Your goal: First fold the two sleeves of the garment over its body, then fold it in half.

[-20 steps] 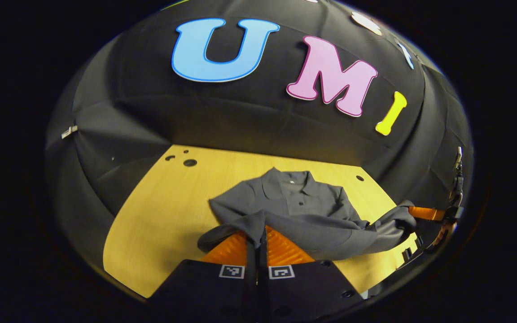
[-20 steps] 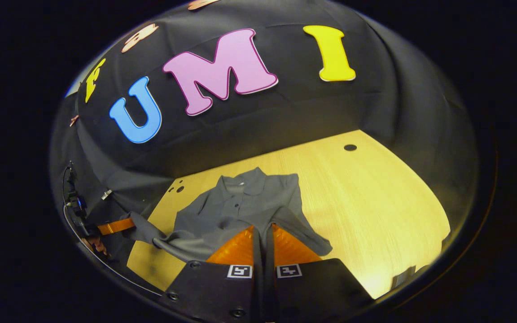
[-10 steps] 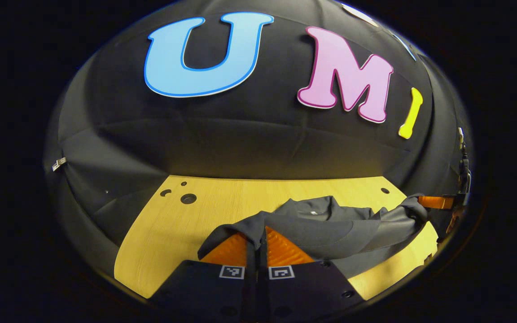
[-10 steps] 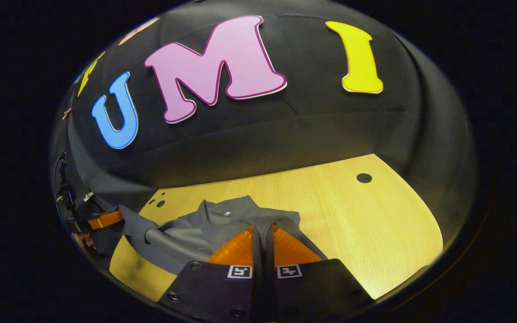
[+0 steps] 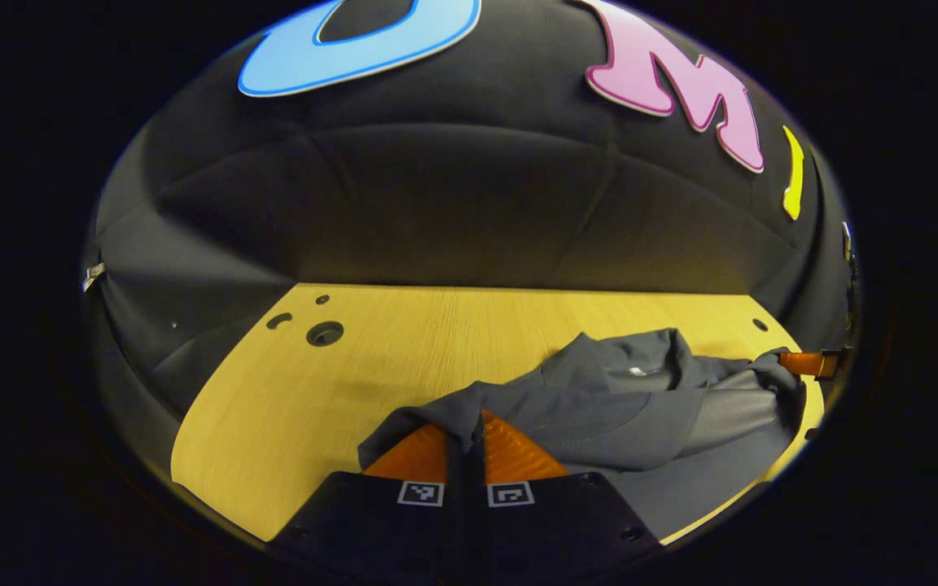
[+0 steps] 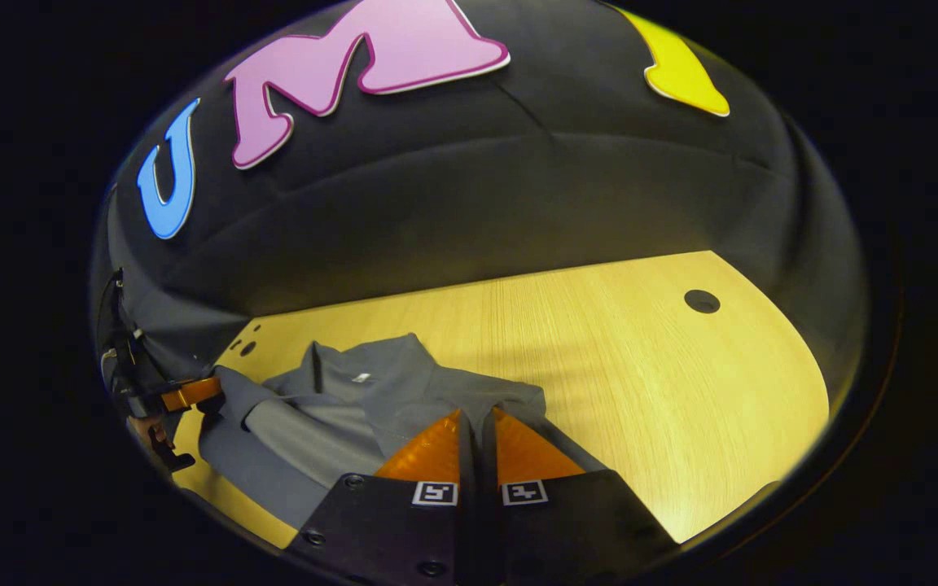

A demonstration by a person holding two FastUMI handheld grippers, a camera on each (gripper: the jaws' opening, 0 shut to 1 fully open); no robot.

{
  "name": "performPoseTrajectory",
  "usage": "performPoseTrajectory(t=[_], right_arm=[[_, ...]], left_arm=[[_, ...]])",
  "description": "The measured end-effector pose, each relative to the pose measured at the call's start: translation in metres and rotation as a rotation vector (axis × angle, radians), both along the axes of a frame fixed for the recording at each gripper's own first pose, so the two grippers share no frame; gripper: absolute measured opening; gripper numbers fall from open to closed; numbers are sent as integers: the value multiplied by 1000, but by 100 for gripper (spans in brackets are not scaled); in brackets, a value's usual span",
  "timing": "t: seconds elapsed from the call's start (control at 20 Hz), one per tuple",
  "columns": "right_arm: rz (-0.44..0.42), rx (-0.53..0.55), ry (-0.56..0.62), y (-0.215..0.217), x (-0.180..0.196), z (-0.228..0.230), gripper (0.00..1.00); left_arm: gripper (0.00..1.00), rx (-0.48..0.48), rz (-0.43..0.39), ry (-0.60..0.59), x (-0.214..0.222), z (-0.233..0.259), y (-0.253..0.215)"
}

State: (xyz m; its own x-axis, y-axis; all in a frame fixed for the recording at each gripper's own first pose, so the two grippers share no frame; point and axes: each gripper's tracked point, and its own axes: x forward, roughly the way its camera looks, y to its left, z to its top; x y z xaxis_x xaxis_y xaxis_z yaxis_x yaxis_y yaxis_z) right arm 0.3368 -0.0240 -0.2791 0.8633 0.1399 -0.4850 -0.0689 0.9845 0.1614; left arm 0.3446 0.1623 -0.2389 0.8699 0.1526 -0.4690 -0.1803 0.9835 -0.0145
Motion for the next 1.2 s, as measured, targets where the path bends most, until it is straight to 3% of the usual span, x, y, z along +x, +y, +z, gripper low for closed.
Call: performPoseTrajectory(t=[0.35,0.45,0.5,0.55,0.6,0.7,0.75,0.8,0.95,1.0,1.2], right_arm=[[-9,-24,60,-1,7,-35,8],[-31,-29,60,-5,8,-32,12],[-40,-31,60,-7,7,-29,20],[-47,-33,59,-8,4,-25,19],[-52,-33,51,-9,3,-20,30],[-61,-23,25,-11,-2,-1,33],[-64,-10,16,-11,-6,8,55],[-66,-2,8,-11,-11,15,57],[-65,9,-13,-12,-33,39,69],[-67,8,-24,-12,-44,49,77],[-39,8,-92,-3,-93,94,81]], left_arm=[[8,48,15,82,8,-36,2],[13,52,8,59,8,-30,-2],[20,45,9,45,7,-24,-4],[22,34,12,31,6,-19,-5],[33,25,15,17,4,-14,-9],[58,6,1,4,-3,-2,-18],[79,6,-6,-4,-7,5,-23],[74,5,-11,-13,-9,10,-27],[79,-4,-35,-75,-25,43,-45],[80,5,-49,-100,-33,55,-51],[86,64,-112,-178,-84,105,-80]])
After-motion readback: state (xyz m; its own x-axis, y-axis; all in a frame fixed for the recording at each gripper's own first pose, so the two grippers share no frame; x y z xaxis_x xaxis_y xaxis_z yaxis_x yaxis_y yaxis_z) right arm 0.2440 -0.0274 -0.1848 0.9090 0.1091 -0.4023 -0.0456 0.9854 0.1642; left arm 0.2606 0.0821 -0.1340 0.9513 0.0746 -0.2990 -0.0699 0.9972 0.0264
